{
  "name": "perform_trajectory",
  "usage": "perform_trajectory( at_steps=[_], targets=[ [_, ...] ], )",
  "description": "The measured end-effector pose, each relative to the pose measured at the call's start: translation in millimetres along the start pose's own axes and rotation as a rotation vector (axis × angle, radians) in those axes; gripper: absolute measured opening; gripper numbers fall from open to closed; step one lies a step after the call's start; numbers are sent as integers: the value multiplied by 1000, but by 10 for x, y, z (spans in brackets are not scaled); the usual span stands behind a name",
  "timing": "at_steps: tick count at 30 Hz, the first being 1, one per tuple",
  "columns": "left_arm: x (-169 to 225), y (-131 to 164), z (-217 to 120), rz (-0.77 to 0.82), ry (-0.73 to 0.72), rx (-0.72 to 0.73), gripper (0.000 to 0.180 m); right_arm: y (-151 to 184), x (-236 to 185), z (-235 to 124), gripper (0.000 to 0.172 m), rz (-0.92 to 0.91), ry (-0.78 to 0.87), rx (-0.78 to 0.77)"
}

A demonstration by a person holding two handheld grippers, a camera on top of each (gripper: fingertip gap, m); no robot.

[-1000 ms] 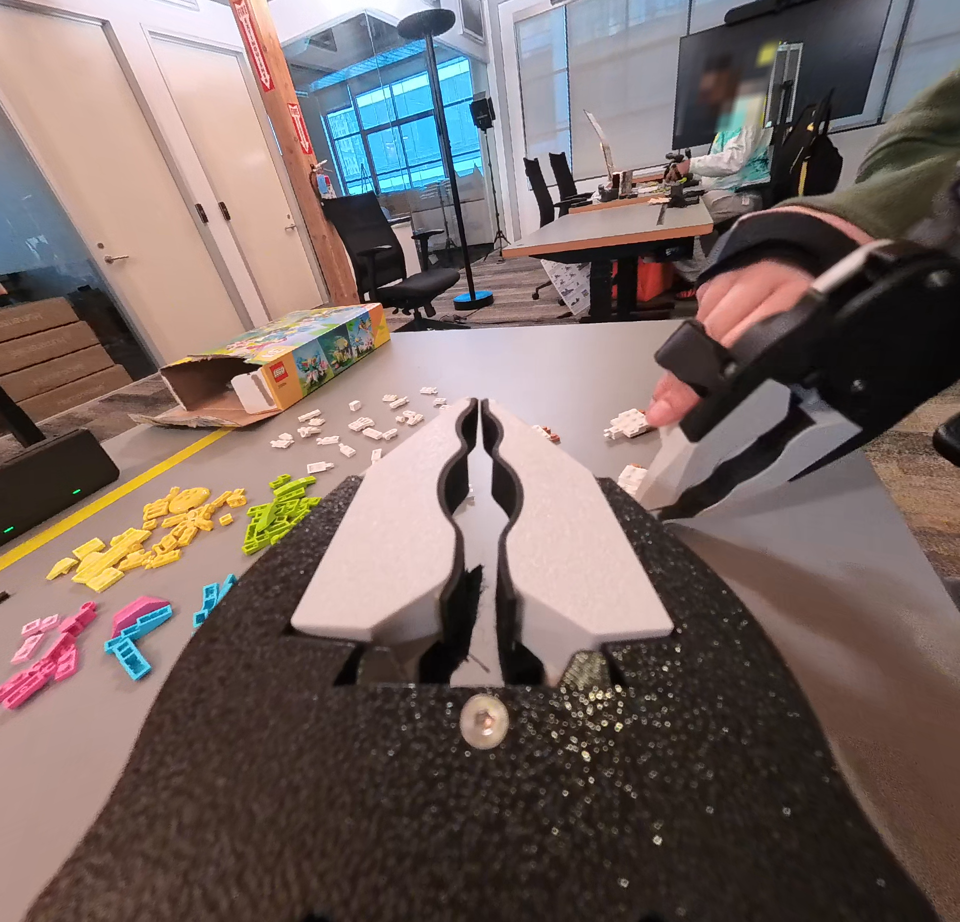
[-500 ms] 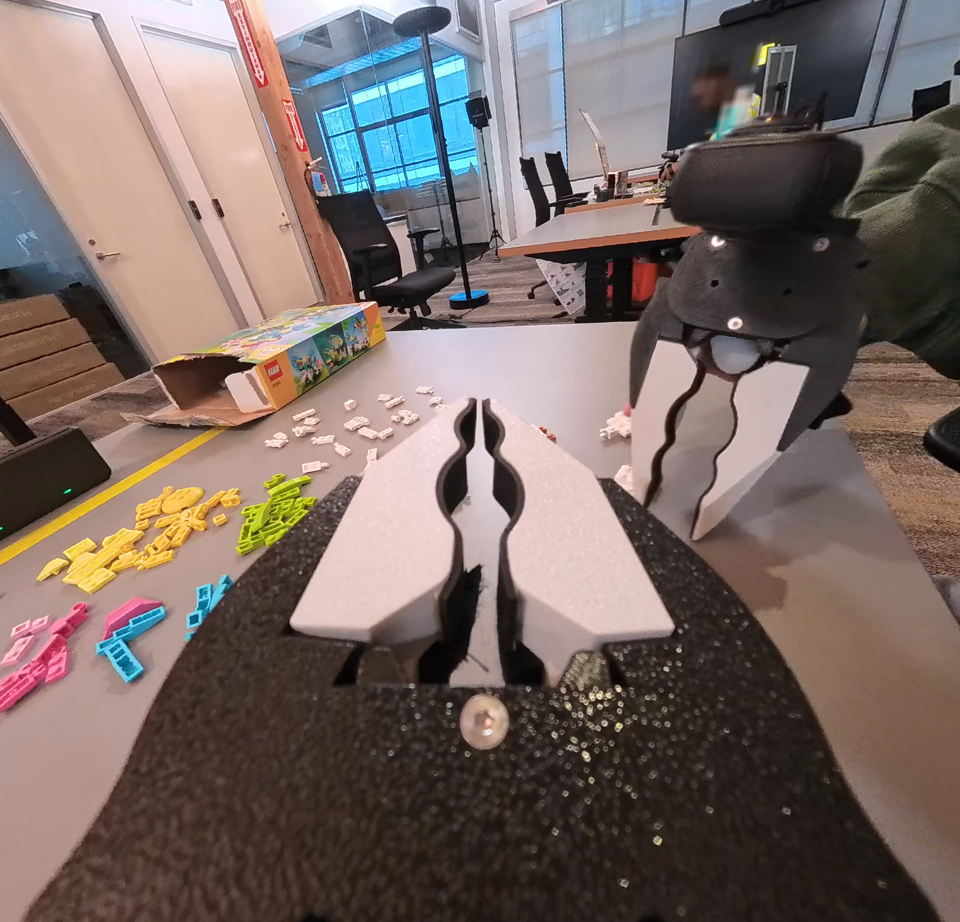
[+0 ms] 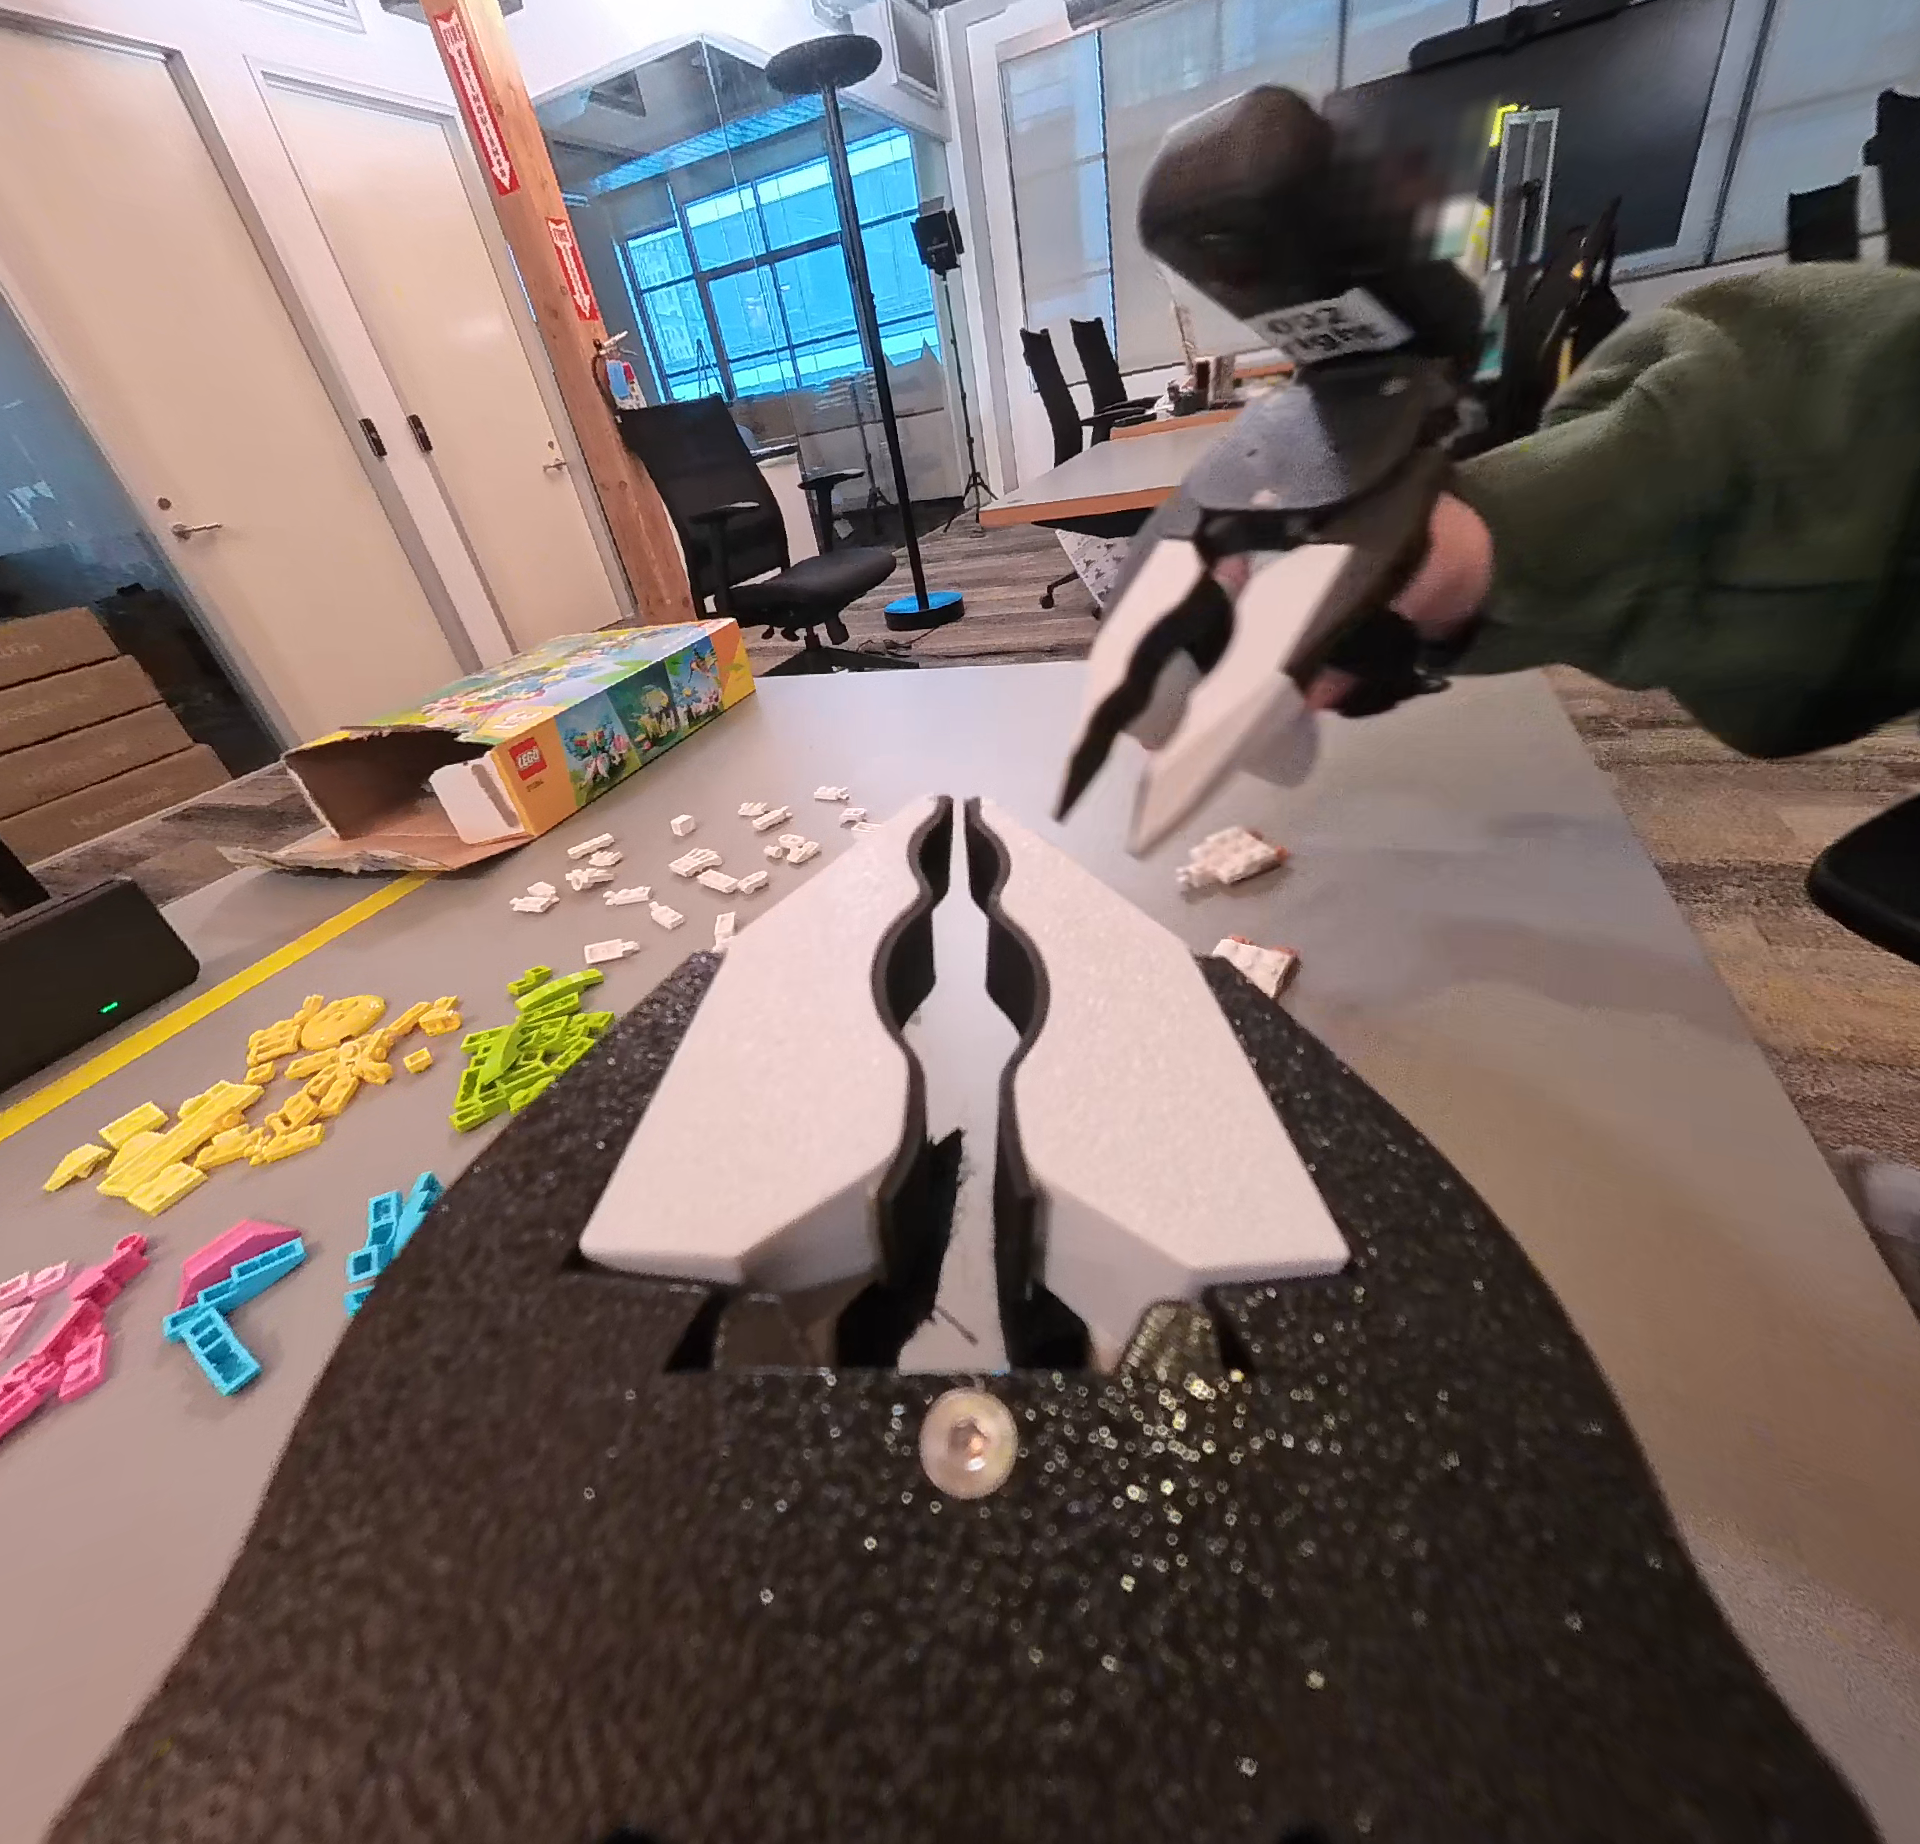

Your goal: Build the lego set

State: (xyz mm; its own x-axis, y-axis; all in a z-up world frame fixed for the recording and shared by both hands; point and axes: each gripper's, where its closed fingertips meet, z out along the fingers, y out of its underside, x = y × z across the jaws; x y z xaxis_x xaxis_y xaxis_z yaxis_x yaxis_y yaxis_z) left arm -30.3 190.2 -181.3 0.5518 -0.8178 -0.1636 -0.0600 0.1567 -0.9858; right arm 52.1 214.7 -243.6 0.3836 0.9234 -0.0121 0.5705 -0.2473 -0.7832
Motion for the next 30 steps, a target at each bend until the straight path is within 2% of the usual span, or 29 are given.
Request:
perform_trajectory(
  at_steps=[1, 8, 12, 15, 19, 22, 25, 30],
  targets=[
    [3, 3, 1, 1, 1, -1, 0, 10, 179, -30, 33, 12, 37, 1],
    [-46, 26, -5, 8, -15, -10, 0, 186, 1495, -98, 25, 152, 306, 16],
    [-65, 61, 2, 11, -17, -23, 0, 318, 1953, 35, 24, 312, 339, 55],
    [-93, 78, -1, 14, -25, -30, 0, 234, 2055, 144, 24, 337, 313, 105],
    [-102, 73, -4, 7, -25, -26, 0, 56, 1960, 313, 22, 263, 225, 99],
    [-83, 79, 1, 10, -18, -29, 0, -71, 1730, 486, 24, 141, 81, 49],
    [-81, 86, 2, 14, -16, -32, 0, -88, 1663, 641, 26, 2, 37, -32],
    [-92, 90, 0, -1, -14, -30, 0, -154, 1728, 838, 31, -37, -34, -60]
  ],
)
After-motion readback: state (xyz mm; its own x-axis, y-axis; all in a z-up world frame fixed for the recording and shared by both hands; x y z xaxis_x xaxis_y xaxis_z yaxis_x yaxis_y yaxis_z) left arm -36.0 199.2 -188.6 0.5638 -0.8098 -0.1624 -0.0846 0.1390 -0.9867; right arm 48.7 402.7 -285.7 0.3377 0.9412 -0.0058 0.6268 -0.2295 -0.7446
